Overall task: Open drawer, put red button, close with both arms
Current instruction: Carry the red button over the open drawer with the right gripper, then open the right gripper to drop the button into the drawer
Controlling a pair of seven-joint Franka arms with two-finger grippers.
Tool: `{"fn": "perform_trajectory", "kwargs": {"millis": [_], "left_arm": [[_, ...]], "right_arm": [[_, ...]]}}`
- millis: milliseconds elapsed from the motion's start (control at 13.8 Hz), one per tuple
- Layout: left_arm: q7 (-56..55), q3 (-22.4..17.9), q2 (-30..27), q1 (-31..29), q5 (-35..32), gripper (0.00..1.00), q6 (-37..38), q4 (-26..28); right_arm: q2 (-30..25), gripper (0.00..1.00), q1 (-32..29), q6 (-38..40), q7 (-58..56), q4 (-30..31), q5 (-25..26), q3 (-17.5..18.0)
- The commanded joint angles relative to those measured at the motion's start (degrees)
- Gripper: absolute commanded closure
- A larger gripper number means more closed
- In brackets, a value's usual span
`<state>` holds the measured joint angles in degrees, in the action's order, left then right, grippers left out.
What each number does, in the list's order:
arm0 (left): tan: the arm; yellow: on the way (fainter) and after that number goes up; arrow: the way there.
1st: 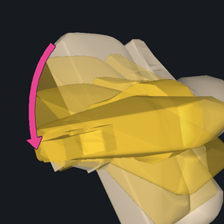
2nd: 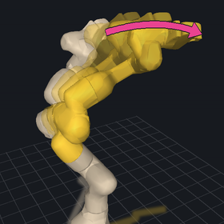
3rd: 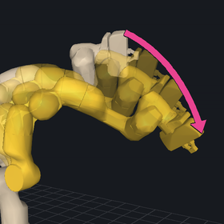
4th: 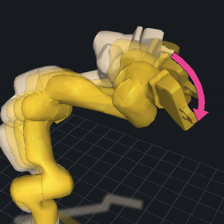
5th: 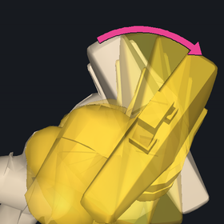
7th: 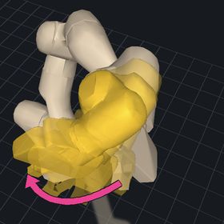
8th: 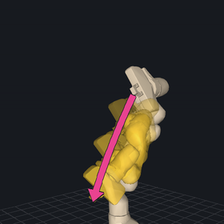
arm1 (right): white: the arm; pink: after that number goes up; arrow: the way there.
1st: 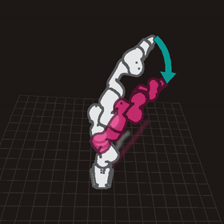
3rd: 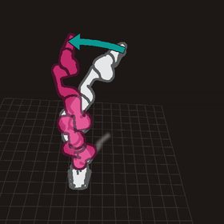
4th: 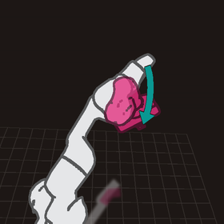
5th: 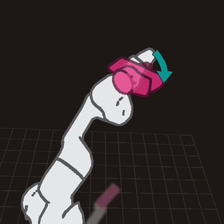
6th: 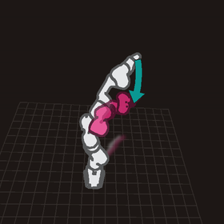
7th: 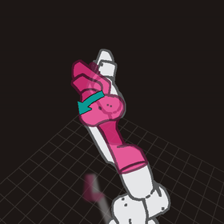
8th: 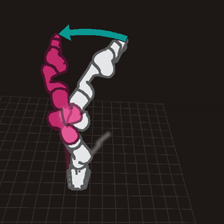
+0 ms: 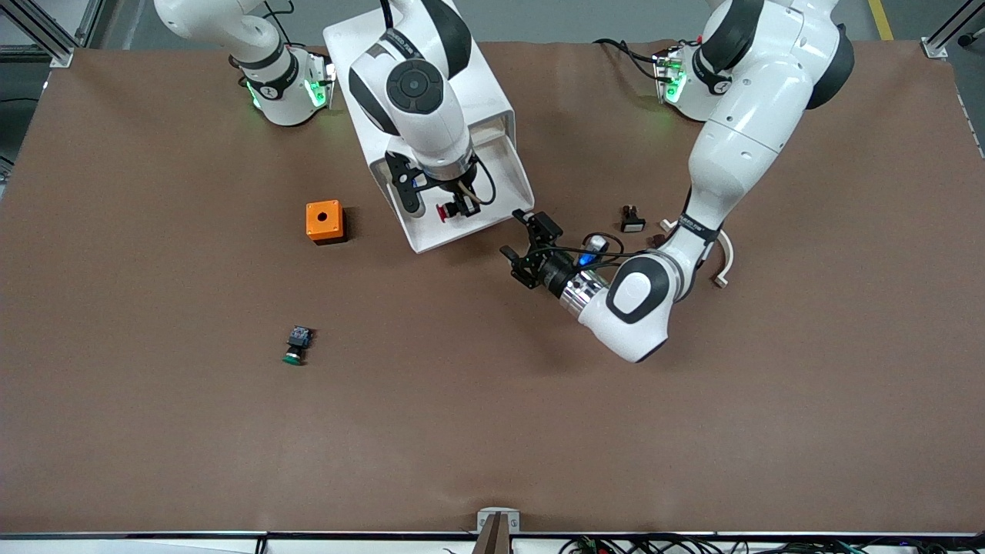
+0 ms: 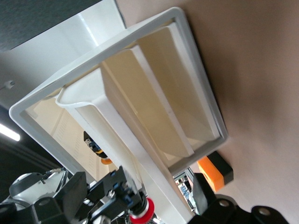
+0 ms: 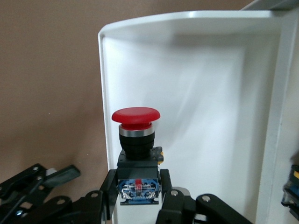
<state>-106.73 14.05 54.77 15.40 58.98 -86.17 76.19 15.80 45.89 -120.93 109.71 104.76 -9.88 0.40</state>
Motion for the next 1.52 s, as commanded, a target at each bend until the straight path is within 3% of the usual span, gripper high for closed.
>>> {"fn": "perform_trajectory", "kwargs": {"millis": [0,217,289,361,433,506,578,650,939,1084,1445], "left_arm": [[6.16,-0.95,-0.46,-0.11,-2.89,0.00,0.04,-2.97],[14.42,-0.95,-0.63,0.24,-9.04,0.00,-0.05,-6.49],[17.14,-1.13,-0.90,0.24,-9.58,0.00,-0.40,-6.67],[20.13,-1.56,-1.94,0.41,-11.15,0.00,-1.88,-6.67],[22.60,-1.57,-2.91,0.76,-13.86,0.00,-3.73,-6.76],[25.75,-1.48,-4.05,1.72,-17.37,0.00,-5.92,-6.67],[28.39,-1.48,-5.19,2.60,-20.54,0.00,-8.55,-6.67],[29.81,-1.48,-6.16,3.14,-23.09,0.00,-11.01,-6.67],[32.02,-0.87,-8.28,6.47,-36.62,0.00,-21.03,-6.50],[32.03,-0.86,-8.46,8.23,-42.52,0.00,-24.64,-6.41],[31.33,-0.95,-8.54,11.57,-48.24,0.00,-26.77,-6.23]], "right_arm": [[0.28,1.00,0.96,-1.49,2.17,0.44,0.91,-0.57],[0.81,0.98,1.22,-1.85,2.88,0.27,0.91,-0.57],[0.90,0.91,1.22,-1.85,2.71,0.27,0.91,-0.57],[0.99,0.74,1.14,-1.68,2.70,0.27,0.91,-0.57],[1.08,0.66,1.13,-1.50,2.62,0.18,0.91,-0.57],[1.16,0.45,1.05,-1.32,2.62,0.18,0.91,-0.57],[1.16,0.17,1.05,-1.24,2.44,0.00,1.00,-0.57],[1.08,0.00,0.87,-1.06,2.09,-0.17,1.00,-0.66],[0.64,0.00,-0.88,-0.36,0.78,-3.68,1.00,-1.01],[0.37,0.00,-4.30,5.06,-3.51,-6.75,1.00,-1.01],[-0.94,0.00,-11.16,11.33,-18.26,-11.24,1.00,-1.10]]}}
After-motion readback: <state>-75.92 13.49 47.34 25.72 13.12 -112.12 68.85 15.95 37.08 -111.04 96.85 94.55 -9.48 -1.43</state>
